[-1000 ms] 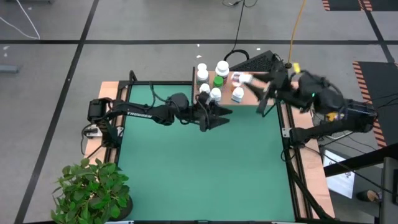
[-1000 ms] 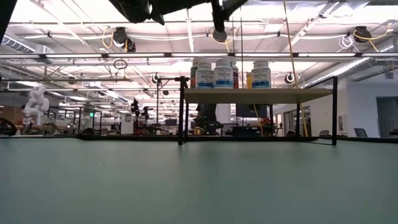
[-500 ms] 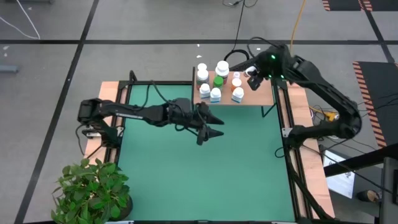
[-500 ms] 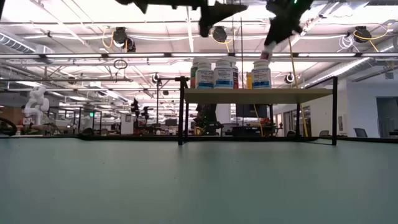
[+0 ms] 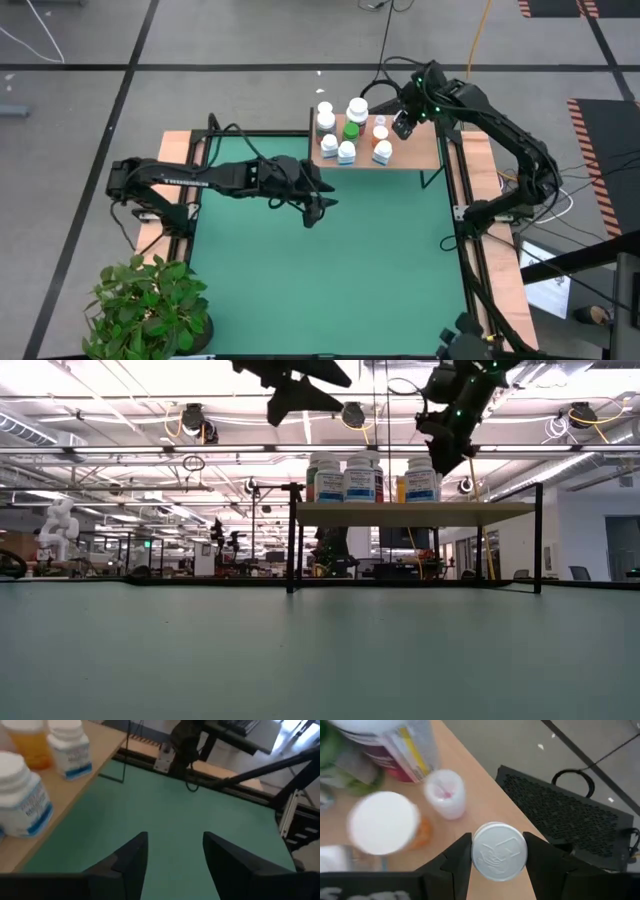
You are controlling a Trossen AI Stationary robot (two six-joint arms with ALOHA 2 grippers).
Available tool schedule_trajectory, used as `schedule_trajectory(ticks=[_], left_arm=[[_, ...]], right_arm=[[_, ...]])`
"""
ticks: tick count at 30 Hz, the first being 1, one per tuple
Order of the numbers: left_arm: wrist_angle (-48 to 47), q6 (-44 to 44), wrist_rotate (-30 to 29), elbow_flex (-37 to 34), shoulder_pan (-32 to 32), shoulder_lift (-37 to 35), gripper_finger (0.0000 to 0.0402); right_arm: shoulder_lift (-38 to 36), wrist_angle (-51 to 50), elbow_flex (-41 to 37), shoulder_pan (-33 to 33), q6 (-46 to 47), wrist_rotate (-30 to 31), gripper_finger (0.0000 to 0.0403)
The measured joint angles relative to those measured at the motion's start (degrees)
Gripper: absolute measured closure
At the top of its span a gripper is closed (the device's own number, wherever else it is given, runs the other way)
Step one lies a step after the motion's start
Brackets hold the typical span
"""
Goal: Pick and place medicine bottles onto shelf by color
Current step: Put the white and black pill bottle on the shelf, then return to Home Position
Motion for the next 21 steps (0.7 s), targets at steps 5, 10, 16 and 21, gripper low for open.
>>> schedule_trajectory(ticks=[5, 10, 16, 21], left_arm=[[-1.59, -0.64, -0.62, 0.07, 0.13, -0.01, 0.0215], [-2.75, -1.33, -1.53, 0.07, 0.2, -0.03, 0.0215], [-2.67, -3.3, -1.59, 0.07, 1.28, -0.01, 0.0215], [-3.69, -5.11, -1.61, 0.04, 2.22, -0.93, 0.0215]], right_arm=[[1.88, -0.38, 0.0, -1.33, -0.69, -0.12, 0.0251], [2.14, -1.94, 0.0, -1.41, -1.39, -0.48, 0.0239], [2.14, -2.03, 0.0, -1.41, -0.92, -1.63, 0.0207], [1.7, -2.15, 0.0, -1.41, 0.88, -1.56, 0.0155]])
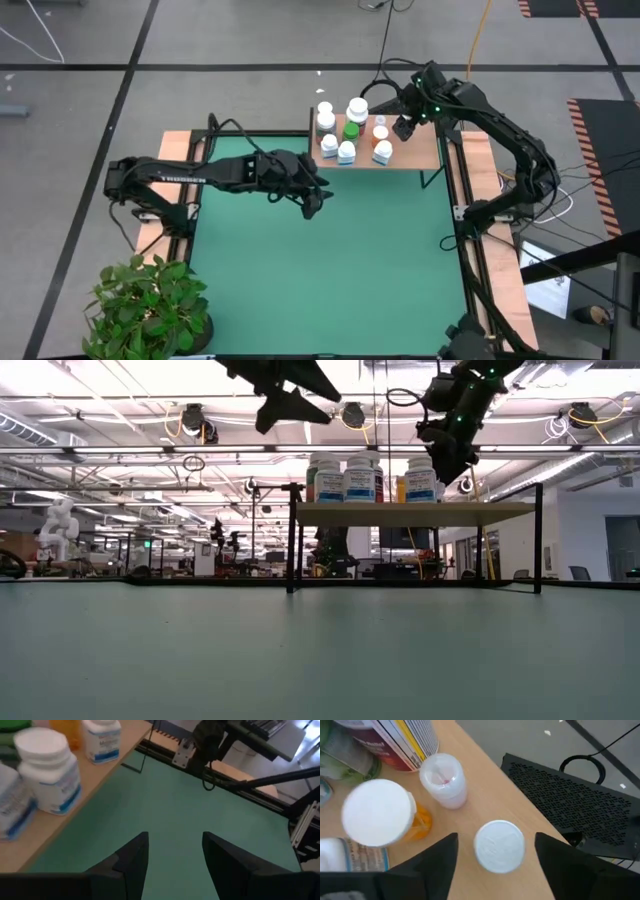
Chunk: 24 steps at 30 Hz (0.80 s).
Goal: Pick and place medicine bottles onto shelf by color
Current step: Return to Home Position
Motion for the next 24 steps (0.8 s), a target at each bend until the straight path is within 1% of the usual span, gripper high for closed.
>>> schedule_trajectory(ticks=[3, 4, 6, 9, 11, 12, 15, 17, 18, 21, 24], left_arm=[[-0.85, 1.29, -0.02, 0.0, 0.6, -2.34, 0.0216], [-2.61, 2.32, -0.45, -0.07, 0.76, -3.71, 0.0217], [-1.78, 5.36, -2.2, 0.13, 0.87, -6.06, 0.0228], [-4.75, 12.28, -5.39, -0.09, 0.97, -10.2, 0.0263], [-3.33, 15.83, -5.85, 0.15, 1.03, -12.11, 0.0295], [-4.75, 16.77, -5.86, -0.01, 1.3, -13.15, 0.0311], [-2.25, 18.43, -4.92, 0.2, 1.59, -13.7, 0.0365], [-3.97, 19.58, -3.62, -0.18, 1.62, -13.99, 0.0391], [-3.55, 20.55, -2.82, -0.19, 1.55, -13.96, 0.0393], [-3.09, 22.92, -1.73, -1.15, 1.48, -14.25, 0.039], [0.6, 23.18, -1.7, -6.1, 1.61, -14.27, 0.0397]], right_arm=[[-2.34, -0.03, -0.02, 0.0, 1.01, -0.04, 0.0125], [-3.72, -0.01, -0.02, 0.0, 1.23, 0.0, 0.0118], [-7.17, 0.06, -0.02, 0.12, 2.06, -0.04, 0.0111], [-13.37, -0.39, -0.02, 1.68, 5.66, -0.09, 0.0112], [-17.6, -0.06, -0.02, 3.72, 8.64, -2.17, 0.012], [-19.53, 0.27, -0.02, 5.29, 9.84, -3.79, 0.0126], [-24.47, 3.2, -1.09, 11.84, 12.53, -8.52, 0.0156], [-27.64, 6.55, -3.29, 17.04, 14.36, -11.25, 0.0186], [-29.19, 8.94, -4.7, 19.66, 15.3, -12.09, 0.0203], [-33.74, 16.74, -10.48, 27.61, 18.59, -12.13, 0.0264], [-37.72, 24.79, -18.03, 34.32, 20.05, -12.37, 0.0332]])
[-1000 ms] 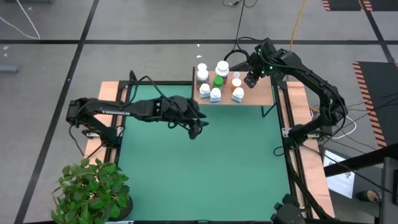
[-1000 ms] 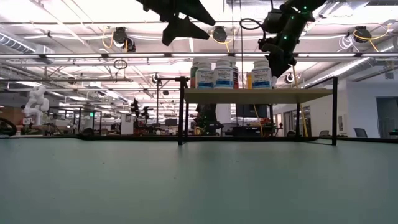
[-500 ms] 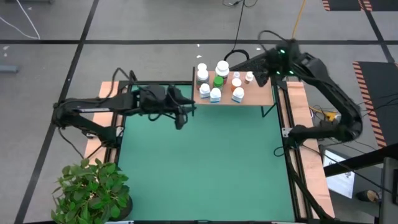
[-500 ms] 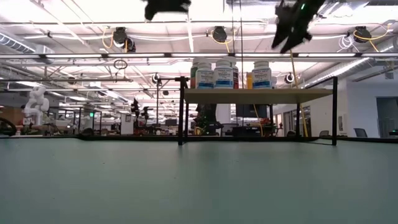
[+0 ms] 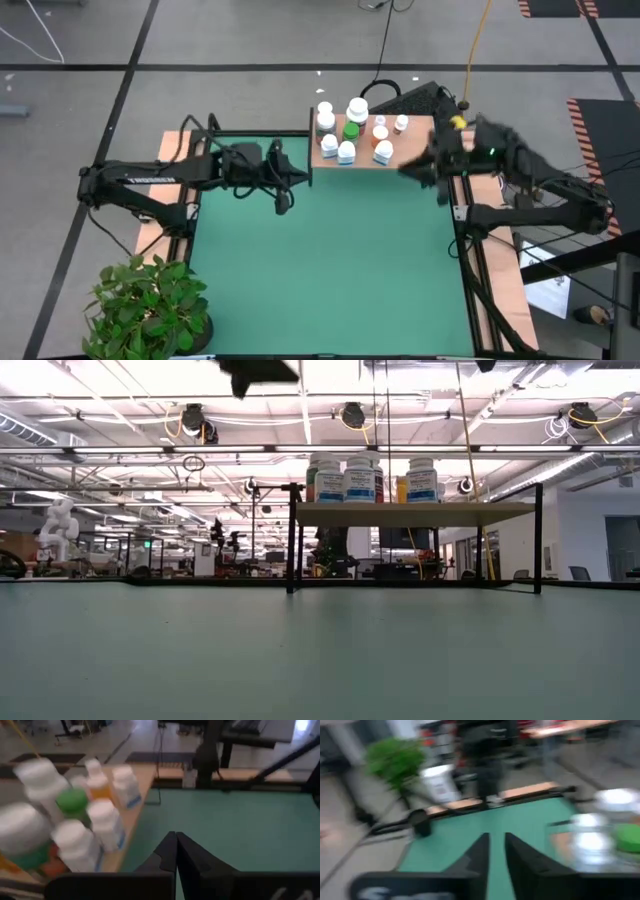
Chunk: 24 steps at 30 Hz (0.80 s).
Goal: Pick and place medicine bottles onto shelf by color
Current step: Return to Home Position
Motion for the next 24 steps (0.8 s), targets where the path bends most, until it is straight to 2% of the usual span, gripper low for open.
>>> schedule_trajectory(ticks=[3, 6, 9, 16, 21, 24], left_arm=[[10.8, 0.0, 2.71, -8.25, 0.0, -0.38, 0.0395], [19.06, 0.04, 6.19, -15.47, 0.02, -0.73, 0.0397], [19.96, 0.9, 8.25, -19.64, 0.02, -2.53, 0.0397], [20.25, 1.75, 8.33, -28.93, 1.27, -13.23, 0.0398], [34.62, 0.26, 8.32, -39.17, 2.88, -18.9, 0.0392], [43.49, 0.83, 8.34, -44.5, 3.68, -20.62, 0.0397]], right_arm=[[-2.92, 7.66, -8.87, 6.29, -0.47, -2.55, 0.0389], [-4.69, 9.96, -16.17, 11.41, -3.14, -1.66, 0.0392], [-6.6, 8.25, -20.52, 13.85, -5.96, 1.79, 0.0396], [-16.72, 9.44, -24.47, 12.89, -18.01, 2.22, 0.0402], [-25.7, 12.01, -29.2, 10.51, -19.08, 1.85, 0.0402], [-30.32, 16.83, -34.13, 9.86, -16.38, 1.25, 0.0402]])
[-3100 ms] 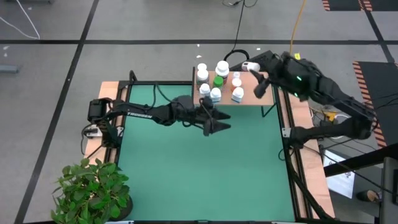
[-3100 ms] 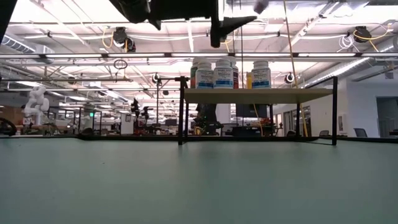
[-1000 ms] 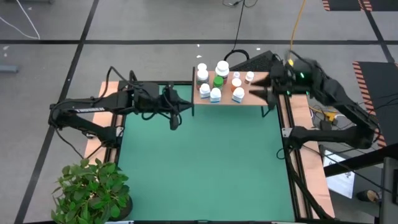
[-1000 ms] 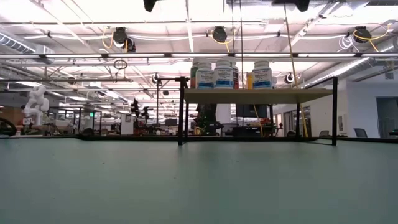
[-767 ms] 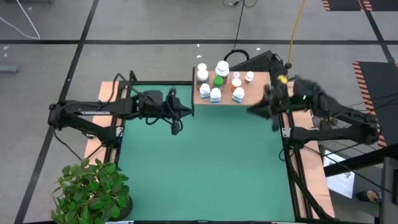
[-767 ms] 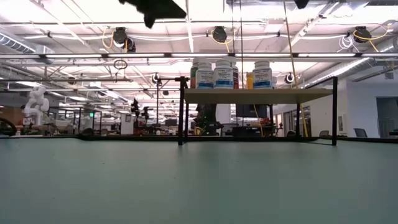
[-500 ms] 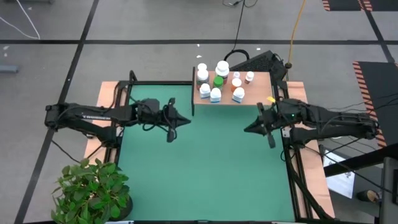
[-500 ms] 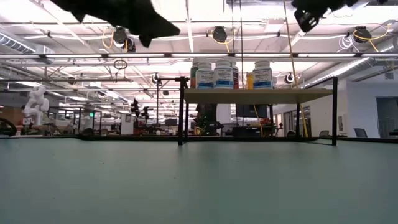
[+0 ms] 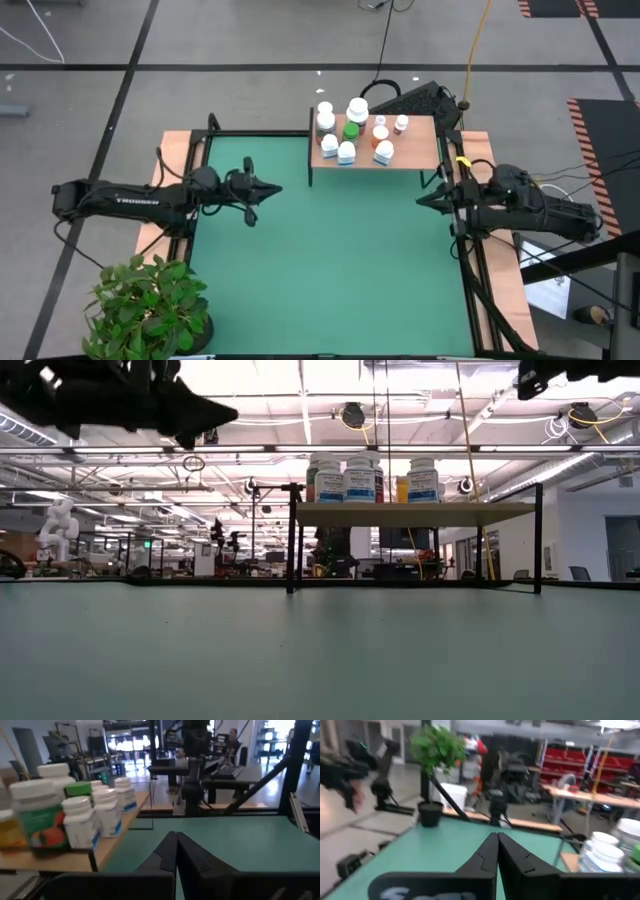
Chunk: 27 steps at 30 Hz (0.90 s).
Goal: Pick and place medicine bottles onto shelf by color
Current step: Return to Home Position
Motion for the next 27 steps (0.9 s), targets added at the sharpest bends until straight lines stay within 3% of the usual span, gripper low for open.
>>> schedule_trajectory(ticks=[6, 14, 20, 27], left_arm=[[5.78, -1.55, -0.04, -5.72, 1.52, -0.87, 0.0392], [6.84, -1.99, -0.02, -9.13, 2.54, -3.65, 0.0392], [6.79, -2.05, 0.0, -11.78, 2.57, -8.13, 0.0398], [6.74, -2.81, 0.0, -15.11, 2.59, -12.42, 0.0397]], right_arm=[[-4.4, 4.14, -6.67, -0.23, 3.06, -3.22, 0.0403], [-8.45, 4.29, -11.78, -0.23, 2.76, -2.41, 0.0403], [-12.2, 13.19, -17.51, -0.23, 6.51, -2.5, 0.0403], [-14.95, 16.29, -23.74, -0.23, 9.61, -2.8, 0.0403]])
